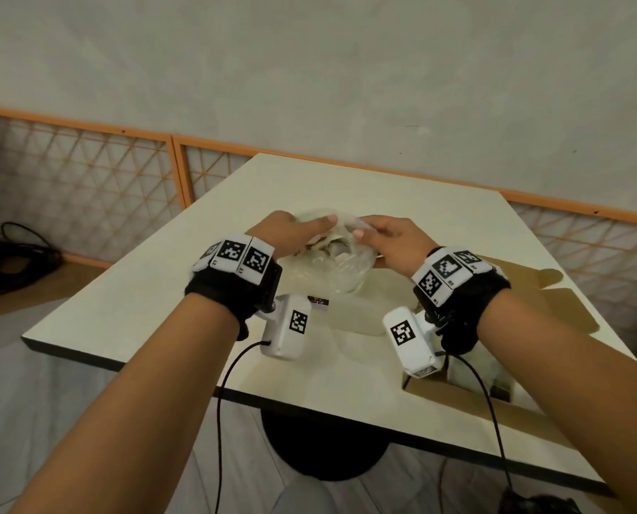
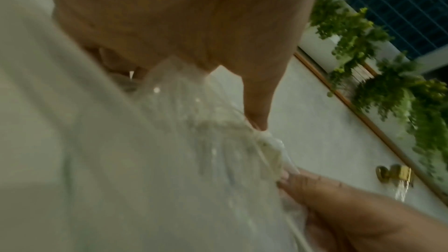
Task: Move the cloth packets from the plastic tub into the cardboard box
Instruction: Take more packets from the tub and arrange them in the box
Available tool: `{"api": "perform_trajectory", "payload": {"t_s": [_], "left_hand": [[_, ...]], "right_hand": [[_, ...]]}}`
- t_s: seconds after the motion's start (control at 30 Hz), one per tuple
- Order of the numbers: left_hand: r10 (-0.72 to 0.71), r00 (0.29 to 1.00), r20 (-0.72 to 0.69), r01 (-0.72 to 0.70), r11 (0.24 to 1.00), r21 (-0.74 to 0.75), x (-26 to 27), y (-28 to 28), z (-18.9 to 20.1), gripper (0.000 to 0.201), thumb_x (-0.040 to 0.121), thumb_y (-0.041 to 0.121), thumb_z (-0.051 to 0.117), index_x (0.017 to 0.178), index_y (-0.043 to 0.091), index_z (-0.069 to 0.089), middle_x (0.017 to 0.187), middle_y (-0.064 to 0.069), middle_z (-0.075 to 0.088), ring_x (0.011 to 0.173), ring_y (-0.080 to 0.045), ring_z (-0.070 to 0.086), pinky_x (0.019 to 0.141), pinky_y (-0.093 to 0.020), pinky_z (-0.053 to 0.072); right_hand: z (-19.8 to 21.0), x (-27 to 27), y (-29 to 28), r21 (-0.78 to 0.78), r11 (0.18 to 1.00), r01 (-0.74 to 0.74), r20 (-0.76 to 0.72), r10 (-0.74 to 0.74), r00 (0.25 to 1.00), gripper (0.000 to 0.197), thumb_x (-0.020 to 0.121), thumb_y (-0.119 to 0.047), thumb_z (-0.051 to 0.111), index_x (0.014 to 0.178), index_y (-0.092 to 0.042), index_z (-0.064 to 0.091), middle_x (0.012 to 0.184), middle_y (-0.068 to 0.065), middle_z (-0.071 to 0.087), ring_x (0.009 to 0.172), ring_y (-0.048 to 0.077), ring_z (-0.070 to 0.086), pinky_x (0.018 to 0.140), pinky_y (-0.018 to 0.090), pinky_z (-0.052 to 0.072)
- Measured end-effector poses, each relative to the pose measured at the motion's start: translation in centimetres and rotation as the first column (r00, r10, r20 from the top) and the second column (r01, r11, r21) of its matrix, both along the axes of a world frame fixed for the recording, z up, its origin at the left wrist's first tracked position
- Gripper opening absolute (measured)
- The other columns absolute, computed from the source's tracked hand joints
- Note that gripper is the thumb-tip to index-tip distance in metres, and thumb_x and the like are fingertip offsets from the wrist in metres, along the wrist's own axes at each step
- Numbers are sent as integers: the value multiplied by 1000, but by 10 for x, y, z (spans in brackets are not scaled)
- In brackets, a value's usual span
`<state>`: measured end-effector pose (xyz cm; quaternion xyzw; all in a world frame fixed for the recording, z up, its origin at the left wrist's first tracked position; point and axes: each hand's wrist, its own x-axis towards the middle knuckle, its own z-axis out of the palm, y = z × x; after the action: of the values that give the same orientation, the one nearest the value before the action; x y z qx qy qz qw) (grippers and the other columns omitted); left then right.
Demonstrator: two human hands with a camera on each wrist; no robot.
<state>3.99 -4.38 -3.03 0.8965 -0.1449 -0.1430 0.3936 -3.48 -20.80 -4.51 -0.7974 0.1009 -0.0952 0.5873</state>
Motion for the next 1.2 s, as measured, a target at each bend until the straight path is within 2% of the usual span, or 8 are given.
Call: {"api": "perform_trajectory", "payload": {"t_s": [0.17,0.27,0.43,0.7,0.93,1.0,1.13,1.2], "left_hand": [[15,996,-91,-30,986,-163,5,-2,-6,63,79,65,58,114,13,58,112,-4,63,102,-25,61,95,-43,49],[39,993,-112,-67,965,-255,4,-4,-8,58,80,61,60,112,12,57,114,-4,62,103,-25,61,94,-45,50],[-7,973,-230,-96,895,-436,5,-1,-17,64,66,64,68,108,16,64,109,-4,68,102,-24,65,93,-46,52],[-8,917,-399,-228,810,-540,9,-6,-27,33,92,50,52,97,20,62,112,-3,67,101,-19,63,68,-29,51],[-323,863,-389,-29,737,-675,4,1,-25,51,82,21,71,129,9,55,121,-8,66,103,-24,66,79,-34,56],[-332,867,-373,-25,717,-697,6,0,-26,51,82,-1,64,131,1,50,125,-15,62,105,-29,65,80,-37,56],[-276,904,-326,-24,728,-685,4,-5,-26,37,83,-19,42,114,-1,50,112,-21,60,89,-30,64,67,-35,57],[-241,914,-327,-44,741,-670,3,-6,-28,33,86,-18,40,105,7,49,107,-18,59,86,-28,63,58,-31,57]], "right_hand": [[13,-5,4,-664,730,162,164,-70,984,33,82,-19,66,113,-20,57,107,-2,48,95,11,50,88,20,41],[23,-16,24,-713,691,120,266,108,958,26,80,-19,67,104,-21,58,98,-5,48,82,5,48,70,5,34],[16,-14,29,-876,482,-35,53,169,984,42,83,-24,62,124,-23,54,111,2,54,106,19,47,83,18,27],[25,-7,23,-728,685,30,137,103,985,29,83,-5,60,106,-19,71,96,3,68,83,8,56,79,12,38],[29,1,2,-308,932,192,191,-137,972,29,79,-4,58,72,-29,69,81,8,70,71,25,70,75,41,58],[29,-1,3,-321,938,132,123,-96,988,14,76,-16,66,79,-30,68,91,5,69,80,23,69,81,42,56],[22,-7,11,-659,752,-39,-15,39,999,45,71,-34,76,113,-30,60,115,-7,60,104,9,53,89,21,38],[19,-4,11,-591,806,12,44,17,999,34,75,-27,74,108,-28,65,110,-7,62,102,9,53,89,19,38]]}}
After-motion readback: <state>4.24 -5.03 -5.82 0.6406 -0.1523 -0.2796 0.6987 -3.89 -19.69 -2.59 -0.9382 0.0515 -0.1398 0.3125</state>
